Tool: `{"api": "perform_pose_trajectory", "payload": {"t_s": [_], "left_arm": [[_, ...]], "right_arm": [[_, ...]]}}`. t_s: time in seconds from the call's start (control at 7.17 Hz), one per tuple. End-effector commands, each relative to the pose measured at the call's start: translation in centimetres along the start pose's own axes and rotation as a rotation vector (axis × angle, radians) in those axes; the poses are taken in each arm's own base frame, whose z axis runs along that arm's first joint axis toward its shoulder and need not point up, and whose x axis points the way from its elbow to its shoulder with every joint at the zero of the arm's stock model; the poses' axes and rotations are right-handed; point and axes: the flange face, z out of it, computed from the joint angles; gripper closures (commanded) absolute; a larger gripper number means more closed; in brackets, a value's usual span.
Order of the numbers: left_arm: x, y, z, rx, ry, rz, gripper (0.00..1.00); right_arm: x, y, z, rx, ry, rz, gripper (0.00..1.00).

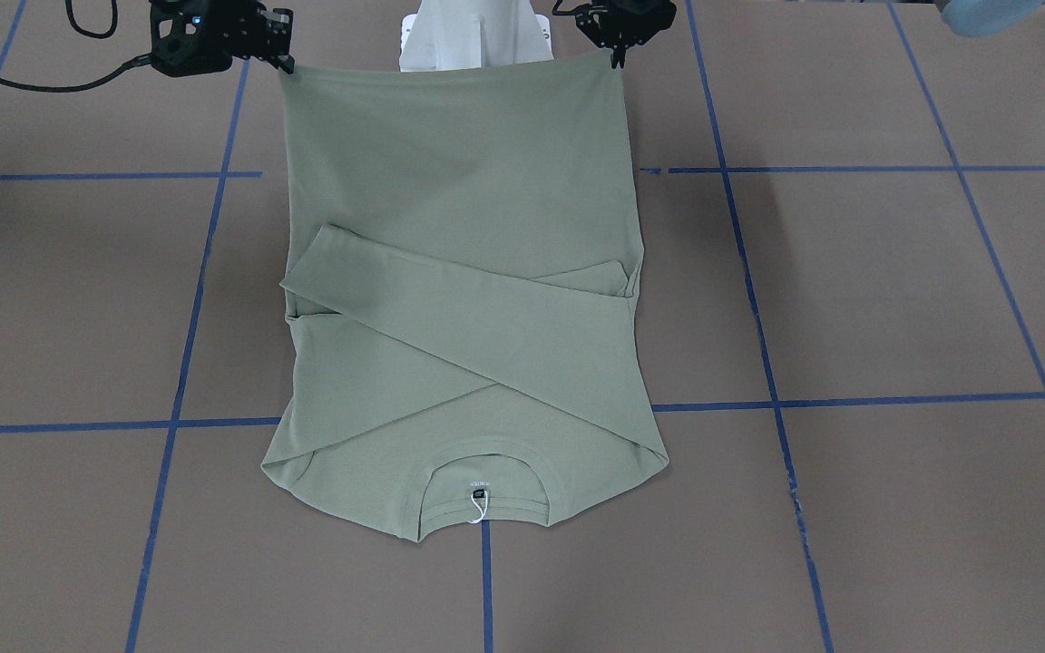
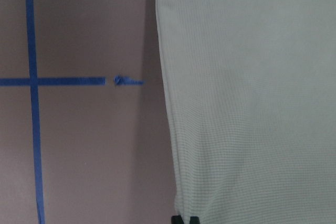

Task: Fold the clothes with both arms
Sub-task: 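Lift the hem with both grippers and fold it up toward the collar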

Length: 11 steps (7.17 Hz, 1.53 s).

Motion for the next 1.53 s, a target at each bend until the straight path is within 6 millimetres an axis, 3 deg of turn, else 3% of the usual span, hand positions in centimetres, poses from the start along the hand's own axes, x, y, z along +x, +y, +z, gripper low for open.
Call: {"api": "perform_pose_trajectory", "payload": {"t_s": [0.0, 0.14, 0.28, 0.42, 0.56, 0.7, 0.84, 1.12, 1.39], "left_arm": [[-0.2, -10.0, -1.1, 0.131, -0.036, 0.01, 1.0], [-0.2, -15.3, -1.3, 0.187, -0.06, 0.017, 1.0], [-2.1, -20.1, -0.9, 0.209, -0.063, 0.007, 1.0], [-3.5, -23.6, 0.2, 0.225, -0.072, 0.014, 1.0], [-4.0, -26.7, 0.7, 0.257, -0.066, -0.012, 1.0], [-3.2, -29.5, 1.7, 0.272, -0.068, -0.023, 1.0], [-2.6, -31.6, 4.0, 0.279, -0.066, -0.025, 1.0], [-4.0, -34.7, 7.3, 0.31, -0.049, -0.034, 1.0], [-4.5, -37.4, 9.5, 0.327, -0.048, -0.046, 1.0]], "right_arm": [[-1.3, -9.2, -3.5, 0.178, -0.049, 0.01, 1.0], [-3.0, -12.7, -3.8, 0.223, -0.059, 0.014, 1.0], [-5.5, -16.6, -2.7, 0.248, -0.055, 0.024, 1.0], [-6.9, -20.6, -2.0, 0.272, -0.033, 0.011, 1.0], [-7.3, -23.4, -2.1, 0.292, -0.016, 0.008, 1.0], [-7.1, -25.9, -2.8, 0.315, -0.002, 0.025, 1.0], [-6.4, -28.7, -3.1, 0.332, 0.023, 0.029, 1.0], [-8.4, -34.5, -0.1, 0.329, 0.087, 0.081, 1.0], [-7.7, -36.2, 1.1, 0.325, 0.122, 0.093, 1.0]]}}
